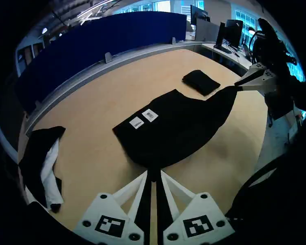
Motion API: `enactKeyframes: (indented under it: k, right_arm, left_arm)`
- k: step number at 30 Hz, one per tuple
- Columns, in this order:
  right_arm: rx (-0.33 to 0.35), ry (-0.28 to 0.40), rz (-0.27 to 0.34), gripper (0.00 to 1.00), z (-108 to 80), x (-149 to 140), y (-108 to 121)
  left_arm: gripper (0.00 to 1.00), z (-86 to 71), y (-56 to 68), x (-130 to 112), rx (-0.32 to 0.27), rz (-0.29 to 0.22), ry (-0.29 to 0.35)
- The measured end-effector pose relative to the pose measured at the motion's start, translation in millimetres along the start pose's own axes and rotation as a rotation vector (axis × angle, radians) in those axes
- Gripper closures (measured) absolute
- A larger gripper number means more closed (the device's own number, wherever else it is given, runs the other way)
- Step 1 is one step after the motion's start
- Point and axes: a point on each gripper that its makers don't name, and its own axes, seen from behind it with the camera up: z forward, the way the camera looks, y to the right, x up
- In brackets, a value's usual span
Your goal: Fold towel
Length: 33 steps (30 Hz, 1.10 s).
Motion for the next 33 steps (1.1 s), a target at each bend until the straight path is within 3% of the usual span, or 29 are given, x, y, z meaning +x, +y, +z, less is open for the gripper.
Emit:
enactKeyframes:
  k: [9,18,33]
  right_arm:
    - [0.0,-0.014,0.004,0.89,3.3,-5,1]
    - [-0.001,-0.032,0.013,0.89,9.3,-3,4]
    - [-0.034,-0.069,0.049,0.89,60.0,8,39]
  left_arm:
    - [0.93,3.4,2.9,-3,-0.007,-0.017,-0.004]
    - [0.93,9.6,-5.2,2,-0.002,-0.023,-0.023]
    - [0.92,57.4,-37.7,21,-0.01,-0.051,-0.062]
